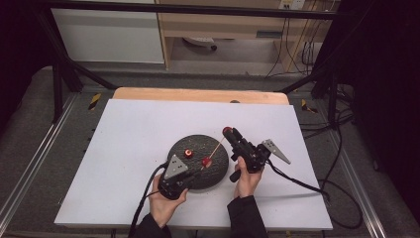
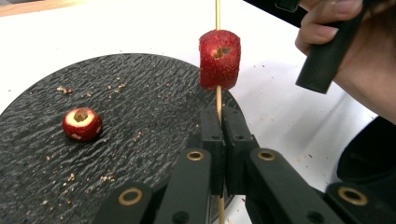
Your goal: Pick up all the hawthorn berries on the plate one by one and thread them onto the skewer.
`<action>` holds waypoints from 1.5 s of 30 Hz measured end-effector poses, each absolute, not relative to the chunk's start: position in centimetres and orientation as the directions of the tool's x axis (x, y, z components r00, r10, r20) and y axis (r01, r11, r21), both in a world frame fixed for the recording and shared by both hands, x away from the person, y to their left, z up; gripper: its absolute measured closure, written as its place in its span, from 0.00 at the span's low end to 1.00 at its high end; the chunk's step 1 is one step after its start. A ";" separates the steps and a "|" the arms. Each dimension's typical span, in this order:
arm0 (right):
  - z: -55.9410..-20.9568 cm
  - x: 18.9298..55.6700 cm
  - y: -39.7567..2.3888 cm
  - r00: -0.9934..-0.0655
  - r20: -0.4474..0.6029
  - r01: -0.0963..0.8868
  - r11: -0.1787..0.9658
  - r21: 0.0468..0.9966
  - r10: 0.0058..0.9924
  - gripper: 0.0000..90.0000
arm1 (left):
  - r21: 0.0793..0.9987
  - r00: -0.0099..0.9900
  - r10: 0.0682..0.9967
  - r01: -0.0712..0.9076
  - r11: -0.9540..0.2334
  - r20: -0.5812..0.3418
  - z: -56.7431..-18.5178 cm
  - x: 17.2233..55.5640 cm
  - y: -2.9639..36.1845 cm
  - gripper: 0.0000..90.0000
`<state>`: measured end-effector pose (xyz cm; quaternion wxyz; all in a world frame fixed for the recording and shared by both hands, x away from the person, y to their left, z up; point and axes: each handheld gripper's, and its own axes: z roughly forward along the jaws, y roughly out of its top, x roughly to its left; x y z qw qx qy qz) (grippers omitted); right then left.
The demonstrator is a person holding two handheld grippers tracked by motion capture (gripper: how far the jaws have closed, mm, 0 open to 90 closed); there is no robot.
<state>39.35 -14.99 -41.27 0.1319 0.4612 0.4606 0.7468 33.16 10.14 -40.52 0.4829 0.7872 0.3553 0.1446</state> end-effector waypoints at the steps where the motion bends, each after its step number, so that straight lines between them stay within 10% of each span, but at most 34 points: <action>1: -41.2 39.3 -15.0 -0.541 0.567 0.225 -0.542 0.810 0.621 0.68 | 0.863 0.705 0.700 0.417 -0.284 -0.111 -40.6 33.2 10.0 0.98; 45: -42.9 37.7 -14.9 -0.569 0.609 0.417 -0.444 0.793 0.553 0.69 | 0.857 0.721 0.690 0.395 -0.331 -0.065 -39.9 35.1 8.0 0.99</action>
